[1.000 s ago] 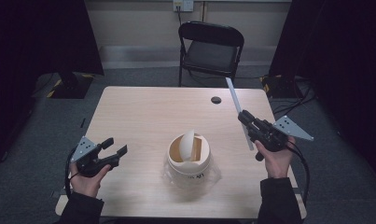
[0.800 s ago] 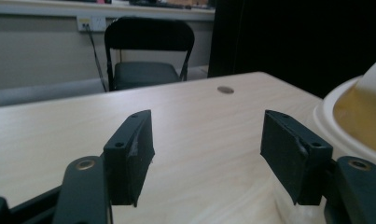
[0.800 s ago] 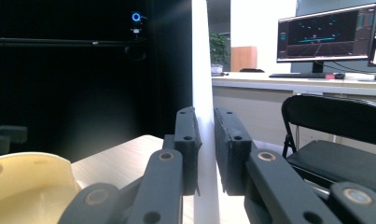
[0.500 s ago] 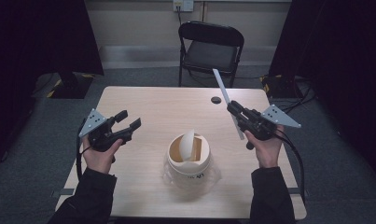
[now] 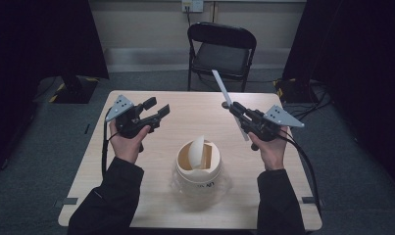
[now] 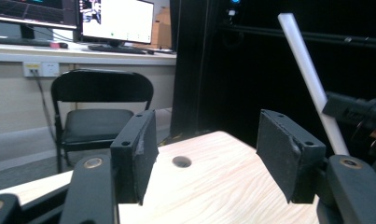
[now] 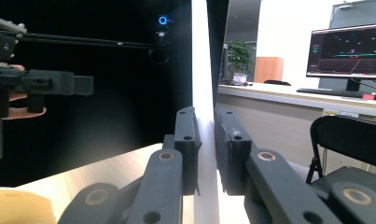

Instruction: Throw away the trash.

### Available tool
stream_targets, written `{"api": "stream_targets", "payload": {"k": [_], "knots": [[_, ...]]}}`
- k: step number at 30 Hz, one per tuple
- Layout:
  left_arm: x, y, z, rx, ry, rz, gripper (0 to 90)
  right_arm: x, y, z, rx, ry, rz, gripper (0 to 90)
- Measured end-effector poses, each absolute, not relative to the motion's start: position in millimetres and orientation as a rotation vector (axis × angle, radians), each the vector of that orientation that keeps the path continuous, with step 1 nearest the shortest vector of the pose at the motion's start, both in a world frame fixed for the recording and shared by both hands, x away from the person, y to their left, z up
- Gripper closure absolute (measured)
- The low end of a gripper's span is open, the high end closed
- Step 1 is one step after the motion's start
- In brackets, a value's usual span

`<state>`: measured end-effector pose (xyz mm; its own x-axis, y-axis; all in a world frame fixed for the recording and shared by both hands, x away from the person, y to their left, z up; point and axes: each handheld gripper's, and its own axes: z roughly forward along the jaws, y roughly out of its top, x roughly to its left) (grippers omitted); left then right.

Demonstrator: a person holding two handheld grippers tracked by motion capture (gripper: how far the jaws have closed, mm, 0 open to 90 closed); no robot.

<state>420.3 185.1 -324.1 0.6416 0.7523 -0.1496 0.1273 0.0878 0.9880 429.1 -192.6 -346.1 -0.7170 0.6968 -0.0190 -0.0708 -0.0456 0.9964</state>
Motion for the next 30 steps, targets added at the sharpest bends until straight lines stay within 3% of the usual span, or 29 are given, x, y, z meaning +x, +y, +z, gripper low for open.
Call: {"api": "stream_targets", "payload": {"k": [30], "knots": [[441,112,-284,1.407,0.662,0.418,49.0,432,-176,-339,0.512,1.745,1.836,80.8]]}}
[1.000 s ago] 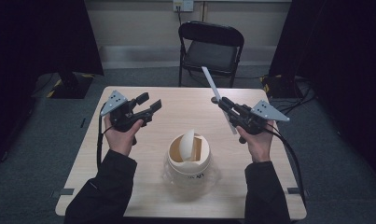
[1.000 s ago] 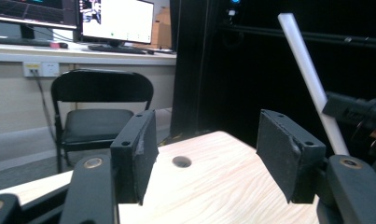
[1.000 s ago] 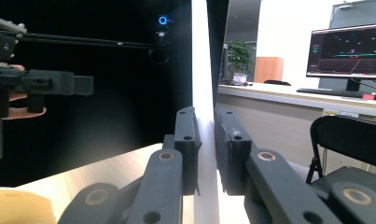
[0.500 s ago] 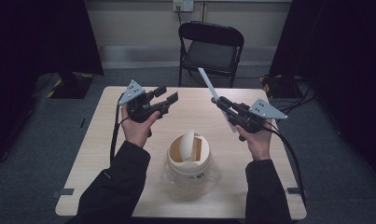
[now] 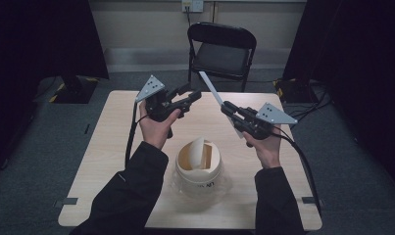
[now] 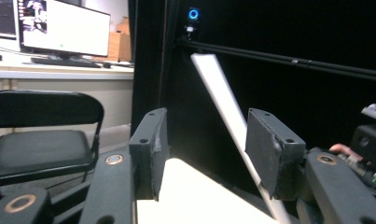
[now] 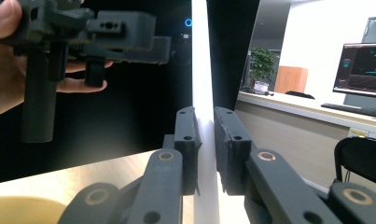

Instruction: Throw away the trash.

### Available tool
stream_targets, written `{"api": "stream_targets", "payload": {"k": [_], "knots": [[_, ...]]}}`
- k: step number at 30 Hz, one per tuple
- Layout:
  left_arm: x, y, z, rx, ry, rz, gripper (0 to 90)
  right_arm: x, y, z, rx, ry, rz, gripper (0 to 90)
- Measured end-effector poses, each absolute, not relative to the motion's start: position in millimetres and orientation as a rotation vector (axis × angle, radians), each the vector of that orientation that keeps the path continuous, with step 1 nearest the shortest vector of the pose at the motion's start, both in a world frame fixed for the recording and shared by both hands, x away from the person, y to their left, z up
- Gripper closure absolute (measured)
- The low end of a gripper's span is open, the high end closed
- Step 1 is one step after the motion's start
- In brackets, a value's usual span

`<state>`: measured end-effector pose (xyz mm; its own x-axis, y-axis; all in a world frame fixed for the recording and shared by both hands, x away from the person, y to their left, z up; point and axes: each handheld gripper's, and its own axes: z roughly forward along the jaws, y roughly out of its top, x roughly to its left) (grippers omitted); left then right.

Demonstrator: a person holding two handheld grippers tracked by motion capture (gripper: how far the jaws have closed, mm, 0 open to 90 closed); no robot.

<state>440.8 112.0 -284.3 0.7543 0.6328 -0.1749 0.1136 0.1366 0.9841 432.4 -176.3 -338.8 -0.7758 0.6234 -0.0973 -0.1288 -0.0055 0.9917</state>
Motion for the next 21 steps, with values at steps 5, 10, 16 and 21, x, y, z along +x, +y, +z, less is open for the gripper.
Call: {"api": "stream_targets", "payload": {"k": [5,10,16,21], "knots": [[442,100,-276,1.403,0.646,0.408,50.1,431,-174,-339,0.489,1.757,1.845,80.9],[444,93,-276,1.408,0.650,0.386,53.3,429,-173,-339,0.468,1.764,1.857,80.8],[446,87,-278,1.418,0.658,0.355,63.8,428,-172,-339,0.456,1.779,1.869,80.9],[446,84,-279,1.413,0.656,0.332,71.7,428,-172,-339,0.449,1.792,1.864,80.9]]}}
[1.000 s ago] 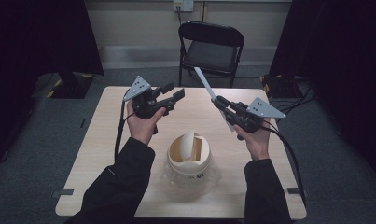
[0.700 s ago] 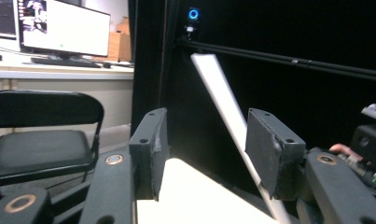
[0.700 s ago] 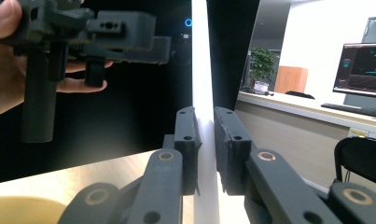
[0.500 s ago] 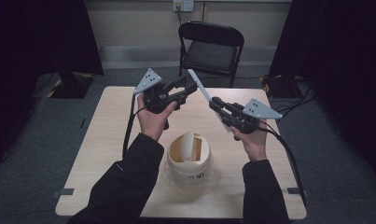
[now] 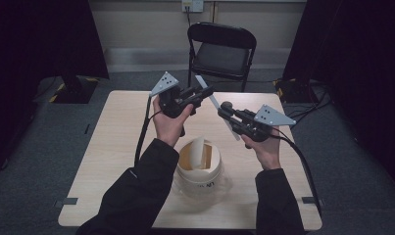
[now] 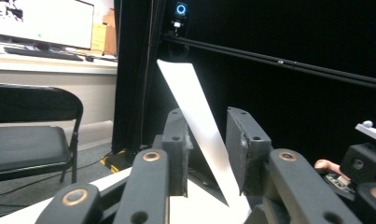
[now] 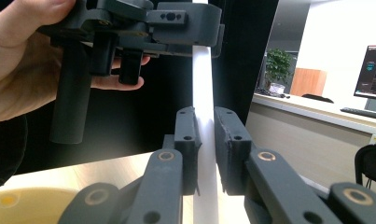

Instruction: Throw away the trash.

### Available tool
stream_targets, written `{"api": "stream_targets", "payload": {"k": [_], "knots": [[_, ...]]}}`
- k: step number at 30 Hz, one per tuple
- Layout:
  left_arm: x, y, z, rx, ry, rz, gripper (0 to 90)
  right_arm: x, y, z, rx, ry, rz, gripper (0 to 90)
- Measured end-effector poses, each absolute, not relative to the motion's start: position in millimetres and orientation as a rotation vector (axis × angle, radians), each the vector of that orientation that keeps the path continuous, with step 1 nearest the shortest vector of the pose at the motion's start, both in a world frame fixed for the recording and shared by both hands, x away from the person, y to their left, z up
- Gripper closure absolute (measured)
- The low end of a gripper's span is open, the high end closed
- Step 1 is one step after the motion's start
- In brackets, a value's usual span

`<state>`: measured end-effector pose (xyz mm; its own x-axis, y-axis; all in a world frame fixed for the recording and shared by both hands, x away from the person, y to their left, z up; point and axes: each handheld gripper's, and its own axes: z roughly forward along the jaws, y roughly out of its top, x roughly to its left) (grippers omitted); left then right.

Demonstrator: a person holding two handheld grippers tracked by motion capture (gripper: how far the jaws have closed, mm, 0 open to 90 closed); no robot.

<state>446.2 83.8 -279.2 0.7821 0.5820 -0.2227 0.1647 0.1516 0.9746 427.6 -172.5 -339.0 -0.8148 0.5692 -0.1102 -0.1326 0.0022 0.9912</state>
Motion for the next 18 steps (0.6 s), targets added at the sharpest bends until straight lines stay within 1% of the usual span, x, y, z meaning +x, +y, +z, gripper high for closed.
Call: {"api": "stream_targets", "payload": {"k": [1,2,7,8,9,10,12,14,17,18], "knots": [[446,84,-279,1.412,0.654,0.326,71.7,428,-172,-339,0.449,1.792,1.864,80.9],[446,83,-279,1.414,0.644,0.317,73.7,428,-172,-339,0.450,1.799,1.860,80.8],[444,81,-278,1.400,0.621,0.283,78.0,428,-170,-341,0.462,1.806,1.862,79.6],[444,81,-277,1.397,0.619,0.325,80.1,428,-170,-341,0.468,1.808,1.863,77.9],[444,81,-277,1.397,0.619,0.325,80.5,428,-170,-341,0.468,1.808,1.863,77.9],[444,82,-276,1.390,0.615,0.334,80.5,428,-172,-340,0.481,1.812,1.859,74.8],[443,85,-275,1.380,0.609,0.349,80.5,428,-173,-340,0.486,1.811,1.857,74.3],[442,92,-272,1.371,0.602,0.403,80.5,428,-180,-339,0.513,1.800,1.846,72.9],[441,97,-270,1.361,0.598,0.422,80.5,428,-187,-340,0.548,1.787,1.838,71.1],[441,101,-269,1.357,0.597,0.435,80.4,429,-190,-340,0.573,1.781,1.828,69.1]]}}
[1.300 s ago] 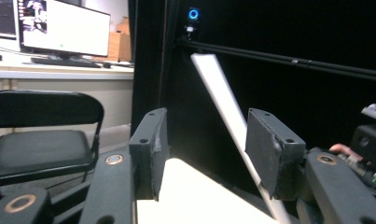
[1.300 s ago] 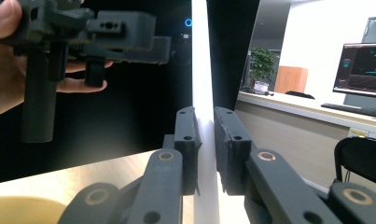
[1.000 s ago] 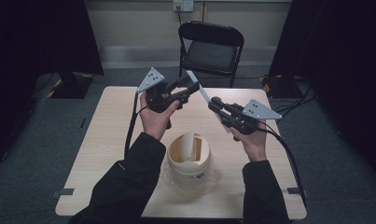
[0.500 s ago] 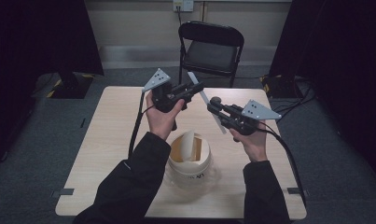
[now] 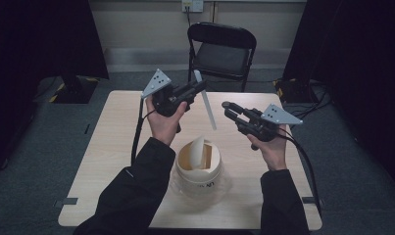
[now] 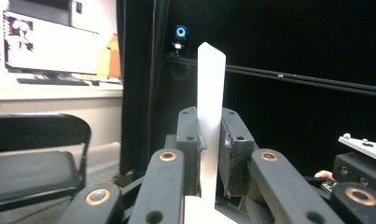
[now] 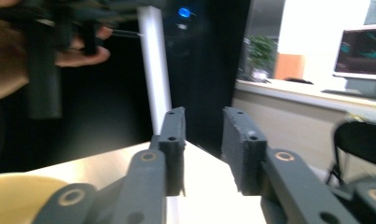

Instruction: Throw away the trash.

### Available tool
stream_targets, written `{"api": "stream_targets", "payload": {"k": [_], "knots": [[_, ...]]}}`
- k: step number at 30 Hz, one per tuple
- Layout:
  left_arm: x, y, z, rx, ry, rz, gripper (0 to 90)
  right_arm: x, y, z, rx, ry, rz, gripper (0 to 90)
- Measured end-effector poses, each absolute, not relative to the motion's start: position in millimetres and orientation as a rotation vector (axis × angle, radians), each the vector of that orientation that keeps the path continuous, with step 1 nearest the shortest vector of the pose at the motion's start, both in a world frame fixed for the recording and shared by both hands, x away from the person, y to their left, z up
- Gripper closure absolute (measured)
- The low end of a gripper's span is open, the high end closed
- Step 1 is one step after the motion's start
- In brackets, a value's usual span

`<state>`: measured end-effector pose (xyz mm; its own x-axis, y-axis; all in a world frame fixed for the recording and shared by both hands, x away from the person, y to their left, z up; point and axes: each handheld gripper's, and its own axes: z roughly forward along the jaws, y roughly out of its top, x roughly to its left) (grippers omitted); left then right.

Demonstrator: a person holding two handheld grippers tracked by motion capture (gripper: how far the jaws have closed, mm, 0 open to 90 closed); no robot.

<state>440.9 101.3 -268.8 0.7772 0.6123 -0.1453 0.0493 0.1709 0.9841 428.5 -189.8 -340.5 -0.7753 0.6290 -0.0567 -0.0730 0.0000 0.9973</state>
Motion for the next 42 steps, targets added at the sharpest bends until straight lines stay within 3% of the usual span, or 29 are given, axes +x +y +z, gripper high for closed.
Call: {"api": "stream_targets", "payload": {"k": [2,11,14,22,30,42], "knots": [[440,111,-267,1.354,0.598,0.455,80.3,430,-201,-345,0.665,1.759,1.813,63.3],[432,150,-261,1.301,0.621,0.507,80.3,427,-229,-360,0.804,1.724,1.747,55.4],[426,168,-258,1.275,0.628,0.530,80.3,425,-246,-373,0.921,1.686,1.700,49.0],[403,203,-256,1.240,0.628,0.550,80.3,417,-274,-404,1.135,1.631,1.604,43.3],[382,212,-259,1.239,0.604,0.526,80.3,407,-289,-440,1.249,1.638,1.529,40.6],[353,211,-270,1.256,0.555,0.458,80.3,399,-300,-465,1.335,1.683,1.379,38.3]]}}
